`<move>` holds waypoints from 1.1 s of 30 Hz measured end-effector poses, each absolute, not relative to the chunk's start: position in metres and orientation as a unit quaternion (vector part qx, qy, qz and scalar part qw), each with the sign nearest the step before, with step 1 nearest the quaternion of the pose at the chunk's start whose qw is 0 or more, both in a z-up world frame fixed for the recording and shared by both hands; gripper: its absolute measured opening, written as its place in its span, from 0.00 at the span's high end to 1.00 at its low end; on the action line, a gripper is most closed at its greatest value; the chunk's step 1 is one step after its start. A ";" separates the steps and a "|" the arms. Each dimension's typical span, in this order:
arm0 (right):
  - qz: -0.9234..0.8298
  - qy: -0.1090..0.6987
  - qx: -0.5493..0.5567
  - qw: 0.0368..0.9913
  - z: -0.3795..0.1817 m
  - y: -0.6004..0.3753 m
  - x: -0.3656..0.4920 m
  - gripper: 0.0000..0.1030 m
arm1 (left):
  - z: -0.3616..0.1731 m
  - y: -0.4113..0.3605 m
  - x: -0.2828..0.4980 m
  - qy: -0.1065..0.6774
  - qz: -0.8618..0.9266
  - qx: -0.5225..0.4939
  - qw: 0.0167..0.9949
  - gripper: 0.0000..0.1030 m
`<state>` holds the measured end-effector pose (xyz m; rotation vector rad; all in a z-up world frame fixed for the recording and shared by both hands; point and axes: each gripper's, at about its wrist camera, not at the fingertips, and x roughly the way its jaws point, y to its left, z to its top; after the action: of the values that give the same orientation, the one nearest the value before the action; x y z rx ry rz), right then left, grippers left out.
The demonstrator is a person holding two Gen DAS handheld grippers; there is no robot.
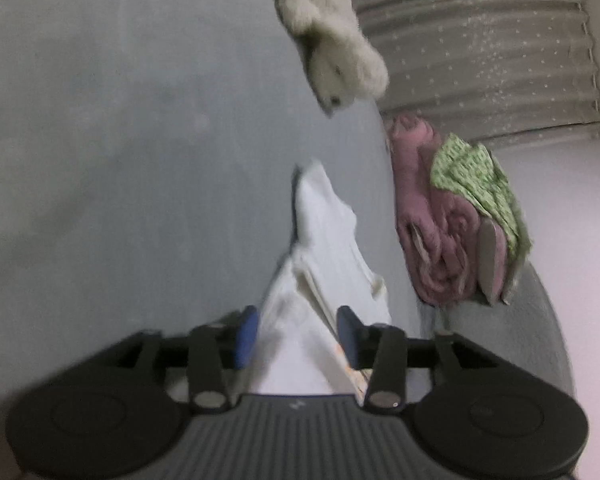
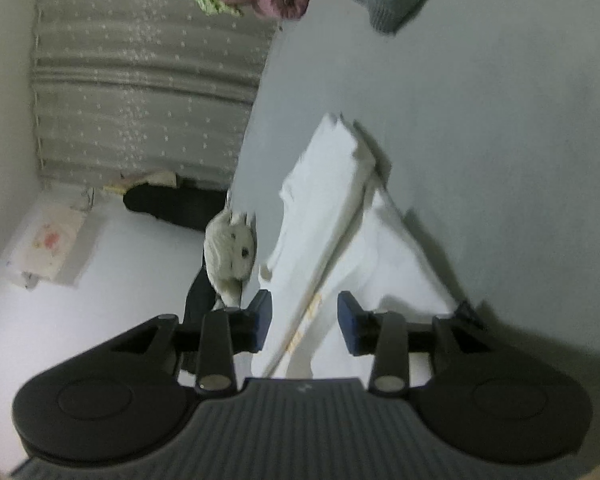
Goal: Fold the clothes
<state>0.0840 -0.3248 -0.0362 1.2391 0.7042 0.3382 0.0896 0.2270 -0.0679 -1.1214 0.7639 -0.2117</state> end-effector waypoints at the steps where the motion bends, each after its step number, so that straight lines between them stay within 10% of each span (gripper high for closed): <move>1: 0.150 0.317 0.566 0.746 -0.035 -0.328 0.082 0.59 | -0.065 0.229 0.089 0.350 -0.094 -0.512 0.779 0.55; 24: -0.001 0.318 0.162 0.934 -0.013 -0.256 0.081 0.60 | -0.033 0.157 0.097 0.331 -0.080 -0.203 0.918 0.62; 33: 0.001 0.301 0.078 0.950 -0.013 -0.235 0.083 0.93 | -0.030 0.137 0.093 0.318 -0.077 -0.131 0.936 0.81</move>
<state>0.0830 -0.2352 -0.0130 0.1579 0.6120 0.0012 0.0927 0.1372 -0.0302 -0.2669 0.6500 -0.1565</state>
